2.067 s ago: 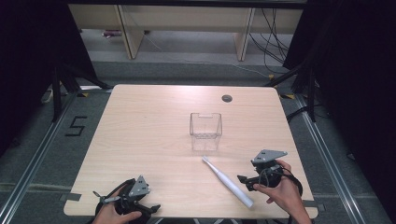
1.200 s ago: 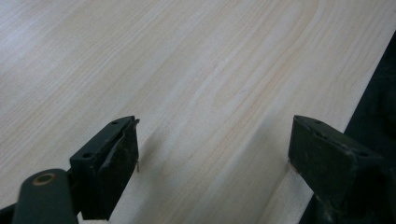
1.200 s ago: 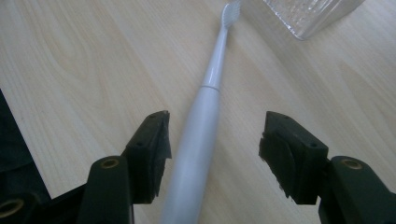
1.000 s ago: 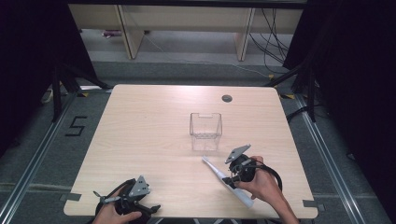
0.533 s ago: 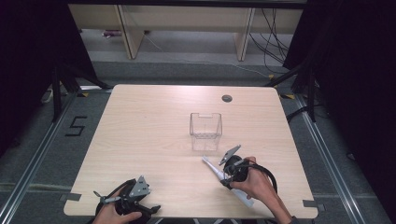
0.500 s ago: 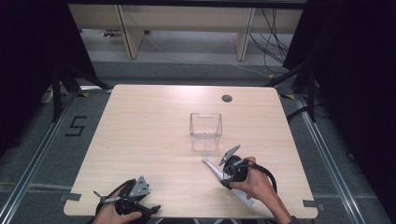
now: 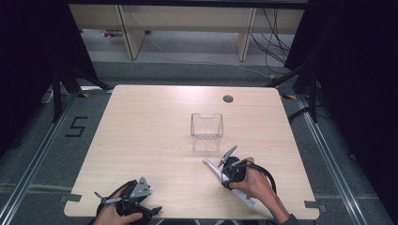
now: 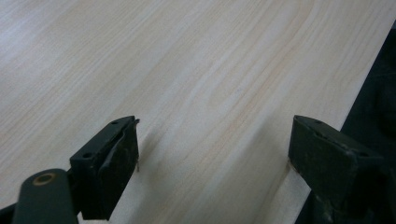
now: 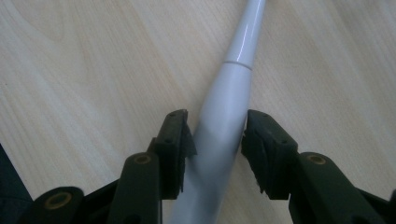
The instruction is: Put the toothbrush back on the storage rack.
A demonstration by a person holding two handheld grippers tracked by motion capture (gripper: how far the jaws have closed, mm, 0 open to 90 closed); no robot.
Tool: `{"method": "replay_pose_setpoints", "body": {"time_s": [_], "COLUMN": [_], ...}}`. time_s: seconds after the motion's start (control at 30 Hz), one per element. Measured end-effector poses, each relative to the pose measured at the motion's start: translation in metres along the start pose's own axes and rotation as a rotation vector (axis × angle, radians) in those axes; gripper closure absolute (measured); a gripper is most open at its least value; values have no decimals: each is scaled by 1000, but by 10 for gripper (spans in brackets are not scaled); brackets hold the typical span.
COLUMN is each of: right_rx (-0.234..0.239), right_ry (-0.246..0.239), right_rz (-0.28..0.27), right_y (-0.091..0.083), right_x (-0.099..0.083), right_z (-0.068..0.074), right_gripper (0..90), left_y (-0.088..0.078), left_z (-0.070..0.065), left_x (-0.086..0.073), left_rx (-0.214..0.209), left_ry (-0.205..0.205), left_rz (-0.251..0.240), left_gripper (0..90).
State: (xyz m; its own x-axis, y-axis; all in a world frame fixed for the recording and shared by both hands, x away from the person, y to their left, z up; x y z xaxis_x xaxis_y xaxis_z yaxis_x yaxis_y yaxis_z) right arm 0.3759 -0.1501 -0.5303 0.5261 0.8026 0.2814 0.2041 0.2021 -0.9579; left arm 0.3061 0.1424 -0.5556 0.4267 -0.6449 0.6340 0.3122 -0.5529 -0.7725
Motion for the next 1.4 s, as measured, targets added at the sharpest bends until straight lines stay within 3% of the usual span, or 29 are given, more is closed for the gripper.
{"method": "replay_pose_setpoints", "body": {"time_s": [0.27, 0.3, 0.8, 0.93, 0.97, 1.0, 1.13, 1.23, 1.4], "right_rx": [16, 19, 5, -4, -6, 3, -26, -5, -14], "right_ry": [-44, -54, -82, -107, -80, -104, -98, -123, -127], "right_rz": [31, 36, 129, 126, 147, 142, 176, 170, 195], "right_y": [1, 0, 3, 4, 3, 4, 5, 7, 9], "right_x": [0, 0, 8, 10, 9, 10, 10, 11, 10], "right_z": [0, -1, 1, 1, 3, 2, 2, 2, 1], "right_gripper": [650, 655, 654, 655, 655, 655, 655, 656, 659], "left_y": [0, 0, 0, 0, 0, 0, 0, 0, 1], "left_z": [0, 1, 0, 0, 0, 0, -1, 0, -1], "left_x": [0, 0, 0, 0, 0, 0, 0, 0, 0], "left_rx": [-7, -6, -7, -8, -9, -9, -8, -1, -5], "left_ry": [-13, 4, 0, 0, 0, 1, 0, -1, 0], "left_rz": [4, 6, 5, 6, 8, 8, 4, -1, -1], "left_gripper": [155, 155, 155, 155, 155, 155, 155, 155, 155]}}
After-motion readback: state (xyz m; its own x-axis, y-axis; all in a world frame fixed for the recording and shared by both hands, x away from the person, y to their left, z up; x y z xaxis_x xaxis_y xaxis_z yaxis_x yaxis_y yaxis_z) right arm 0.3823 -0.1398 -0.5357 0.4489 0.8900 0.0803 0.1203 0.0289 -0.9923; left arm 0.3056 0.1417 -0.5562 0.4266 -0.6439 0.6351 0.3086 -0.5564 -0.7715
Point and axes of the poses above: each handheld gripper's, and its own axes: y roughly forward along the jaws, x roughly out of its top, z roughly to its left, the point moved 6 cm from there along y, roughly forward along the jaws, and after that the axes turned 4 degrees about -x, right-handed, at the moved point
